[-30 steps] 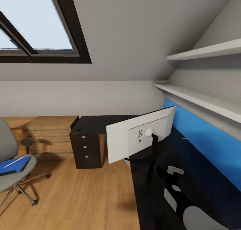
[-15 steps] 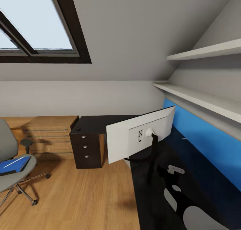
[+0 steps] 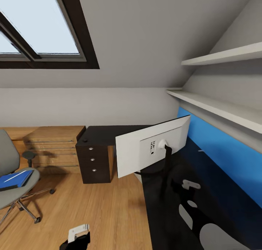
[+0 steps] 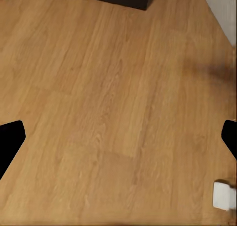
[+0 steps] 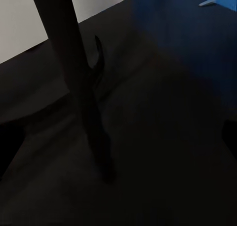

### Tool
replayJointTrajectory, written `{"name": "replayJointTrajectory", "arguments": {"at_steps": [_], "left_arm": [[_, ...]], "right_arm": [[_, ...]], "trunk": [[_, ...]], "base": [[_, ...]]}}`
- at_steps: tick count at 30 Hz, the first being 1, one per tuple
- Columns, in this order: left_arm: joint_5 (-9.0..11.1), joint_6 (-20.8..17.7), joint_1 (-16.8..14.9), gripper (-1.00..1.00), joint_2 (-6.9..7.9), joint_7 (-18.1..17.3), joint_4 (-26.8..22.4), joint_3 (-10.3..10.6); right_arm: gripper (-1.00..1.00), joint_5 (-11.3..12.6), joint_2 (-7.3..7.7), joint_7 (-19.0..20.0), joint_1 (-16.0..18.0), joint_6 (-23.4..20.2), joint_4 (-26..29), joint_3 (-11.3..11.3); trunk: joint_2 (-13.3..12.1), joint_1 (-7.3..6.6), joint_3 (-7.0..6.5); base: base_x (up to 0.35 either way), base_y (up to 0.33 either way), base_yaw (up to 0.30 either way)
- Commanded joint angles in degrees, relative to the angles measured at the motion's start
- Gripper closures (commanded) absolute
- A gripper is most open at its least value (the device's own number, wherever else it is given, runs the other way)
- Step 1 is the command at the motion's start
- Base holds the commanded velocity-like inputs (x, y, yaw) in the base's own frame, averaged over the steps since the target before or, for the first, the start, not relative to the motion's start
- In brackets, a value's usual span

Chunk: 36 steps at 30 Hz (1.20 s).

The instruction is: In the bedroom, organize the workspace by keeping the computer under the desk, ensuring the monitor is on the desk, placing the keyboard on the desk next to the monitor, placing the mouse on the desk next to the keyboard, moving the folder from the swivel chair onto the desk next to the mouse, stacking the notebook on top of the folder with the pen on top of the notebook, and positioning the swivel chair next to the desk.

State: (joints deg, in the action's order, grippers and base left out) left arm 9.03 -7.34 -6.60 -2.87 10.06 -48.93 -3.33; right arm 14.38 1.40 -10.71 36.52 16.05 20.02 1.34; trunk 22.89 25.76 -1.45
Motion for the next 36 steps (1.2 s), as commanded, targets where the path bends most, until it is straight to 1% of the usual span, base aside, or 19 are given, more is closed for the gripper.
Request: {"name": "replayJointTrajectory", "arguments": {"at_steps": [1,3,4,6,8,9,10,11,12,14,15,17,18,19,26,27,30,36], "left_arm": [[1.22,-3.05,1.13,-1.00,-0.05,0.14,-4.17,-0.05],[2.15,-7.98,3.12,-1.00,-0.07,0.14,-11.12,-0.04],[2.84,-12.45,4.74,-1.00,-0.11,0.12,-17.14,-0.03],[3.43,-16.26,5.85,-1.00,-0.14,0.10,-22.00,-0.02],[4.12,-19.19,6.57,-1.00,-0.16,0.08,-25.64,-0.02],[5.43,-21.16,7.02,-1.00,-0.18,0.07,-28.17,0.05],[8.28,-23.67,7.57,-1.00,-0.25,0.06,-32.42,0.89],[8.59,-23.96,7.62,-1.00,-0.26,0.07,-33.36,1.24],[9.05,-24.38,7.69,-1.00,-0.27,0.10,-35.21,2.03],[9.49,-25.01,7.76,-1.00,-0.28,0.12,-37.49,3.07],[9.92,-26.38,7.80,-1.00,-0.37,0.16,-39.10,3.85],[10.52,-26.91,7.85,-1.00,-0.51,0.24,-39.41,4.14],[10.52,-26.91,7.85,-1.00,-0.51,0.24,-39.41,4.14],[11.13,-27.24,7.85,-1.00,-0.55,0.29,-39.13,4.42],[11.36,-27.44,7.85,-1.00,-0.05,0.36,-38.92,4.12],[11.36,-27.46,7.84,-1.00,0.45,0.39,-38.89,3.21],[11.36,-27.46,7.84,-1.00,0.68,0.39,-38.88,2.31],[11.30,-27.47,7.90,-1.00,0.82,0.40,-38.87,1.73]], "right_arm": [[-1.00,0.25,0.05,-0.10,0.17,-0.74,0.01,0.15],[-1.00,0.07,0.10,-0.10,0.88,-2.54,0.03,0.16],[-1.00,-0.27,0.13,-0.09,2.07,-4.29,-0.01,0.17],[-1.00,-0.83,0.15,-0.04,3.57,-6.00,-0.08,0.20],[-1.00,-1.79,0.16,0.02,5.11,-7.88,-0.25,0.22],[-1.00,-4.22,0.36,1.10,6.47,-9.88,-0.59,0.23],[-1.00,-11.20,1.33,7.23,8.23,-12.70,-1.22,0.11],[-1.00,-12.13,1.47,8.54,8.41,-12.94,-1.27,0.05],[-1.00,-13.48,1.69,10.76,8.65,-13.25,-1.35,-0.10],[-1.00,-14.59,1.87,12.78,8.87,-13.31,-1.26,-0.30],[-1.00,-15.40,1.71,13.95,9.00,-11.65,-1.13,-0.29],[-1.00,-15.63,1.65,14.34,9.05,-10.29,-1.30,-0.29],[-1.00,-15.63,1.65,14.34,9.05,-10.29,-1.30,-0.29],[-1.00,-15.82,1.69,14.67,9.08,-9.20,-1.56,-0.34],[-1.00,-15.91,1.76,14.75,9.09,-8.72,-1.66,-0.37],[-1.00,-15.89,1.86,14.75,9.09,-8.68,-1.67,-0.37],[-1.00,-15.92,1.94,14.75,9.09,-8.63,-1.71,-0.38],[-1.00,-15.94,1.98,14.75,9.09,-8.59,-1.74,-0.39]], "trunk": [[0.03,0.03,0.03],[0.03,0.03,0.03],[0.03,0.03,0.03],[0.03,0.03,0.03],[0.03,0.03,0.03],[0.03,0.03,0.03],[0.03,0.03,0.03],[0.03,0.03,0.03],[0.03,0.03,0.03],[0.03,0.03,0.03],[0.03,0.03,0.03],[0.03,0.03,0.03],[0.03,0.03,0.03],[0.03,0.03,0.03],[0.03,0.03,0.03],[0.03,0.03,0.03],[0.03,0.03,0.03],[0.03,0.03,0.03]], "base": [[0.000,0.000,0.000],[0.000,0.000,0.000],[0.000,0.000,0.000],[0.000,0.000,0.000],[0.000,0.000,0.000],[0.000,0.000,0.000],[0.000,0.000,0.000],[0.000,0.000,0.000],[0.000,0.000,0.000],[0.000,0.000,0.000],[0.000,0.000,0.000],[0.000,0.000,0.000],[0.000,0.000,0.000],[0.000,0.000,0.000],[0.000,0.000,0.000],[0.000,0.000,0.000],[0.000,0.000,0.000],[0.000,0.000,0.000]]}}
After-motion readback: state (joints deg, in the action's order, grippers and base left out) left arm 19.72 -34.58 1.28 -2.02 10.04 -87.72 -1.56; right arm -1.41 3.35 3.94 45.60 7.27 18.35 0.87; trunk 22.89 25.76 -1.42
